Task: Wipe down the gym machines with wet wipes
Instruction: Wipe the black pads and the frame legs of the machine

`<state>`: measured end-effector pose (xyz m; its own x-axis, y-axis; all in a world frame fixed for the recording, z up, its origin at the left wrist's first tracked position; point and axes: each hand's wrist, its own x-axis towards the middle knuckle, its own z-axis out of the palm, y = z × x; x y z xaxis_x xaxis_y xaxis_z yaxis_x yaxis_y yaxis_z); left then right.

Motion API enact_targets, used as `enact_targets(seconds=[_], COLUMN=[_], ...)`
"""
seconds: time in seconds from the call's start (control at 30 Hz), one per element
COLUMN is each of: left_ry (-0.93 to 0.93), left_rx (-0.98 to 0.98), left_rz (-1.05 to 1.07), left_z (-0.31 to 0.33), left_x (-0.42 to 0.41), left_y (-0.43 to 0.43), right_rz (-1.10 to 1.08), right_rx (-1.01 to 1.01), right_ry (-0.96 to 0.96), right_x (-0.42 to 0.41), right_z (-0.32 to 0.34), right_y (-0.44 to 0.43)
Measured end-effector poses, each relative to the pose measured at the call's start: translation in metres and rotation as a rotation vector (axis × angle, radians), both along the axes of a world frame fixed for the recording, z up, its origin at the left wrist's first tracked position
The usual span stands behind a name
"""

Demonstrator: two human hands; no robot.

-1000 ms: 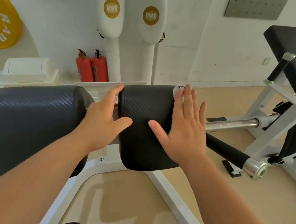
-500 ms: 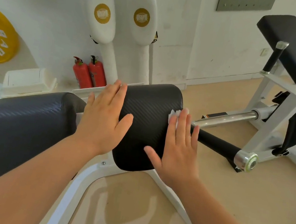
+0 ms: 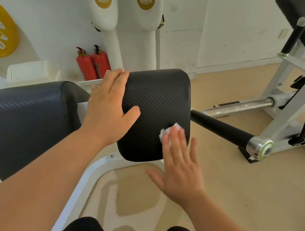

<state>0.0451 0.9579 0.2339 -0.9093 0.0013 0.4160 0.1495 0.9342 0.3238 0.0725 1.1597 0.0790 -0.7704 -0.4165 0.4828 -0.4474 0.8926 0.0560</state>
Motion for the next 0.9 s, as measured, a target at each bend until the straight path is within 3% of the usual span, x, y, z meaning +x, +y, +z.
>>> enact_targets(seconds=[0.1,0.17,0.33,0.43,0.6,0.67,0.8,0.9], left_ry=[0.027,0.037,0.047,0.069,0.137,0.146,0.148,0.122], left_rx=[0.030,0.056,0.079,0.140,0.222,0.228,0.204,0.164], left_rz=[0.003,-0.008,0.003,0.008,0.048,0.053,0.059,0.070], left_z=[-0.003,-0.004,-0.007,-0.011,-0.014,-0.015,-0.016,-0.013], left_x=[0.001,0.001,0.000,0.002,0.001,0.002,0.003,0.006], left_y=[0.000,-0.002,-0.002,0.003,0.011,0.012,0.011,0.010], right_rz=[-0.139,-0.116,0.195,0.097,-0.162,-0.123,0.079,0.031], right_rx=[-0.184,-0.264,0.030,0.025,-0.227,-0.271,-0.055,-0.047], right_ry=[-0.070,-0.130,-0.085,-0.050,-0.159,-0.172,-0.097,-0.123], right_x=[-0.007,0.003,0.040,0.034,0.014,0.019,0.039,0.040], right_z=[0.025,0.029,-0.019,-0.033,-0.004,0.006,-0.020,-0.041], right_y=[-0.008,-0.027,-0.053,-0.024,-0.005,-0.020,-0.034,-0.010])
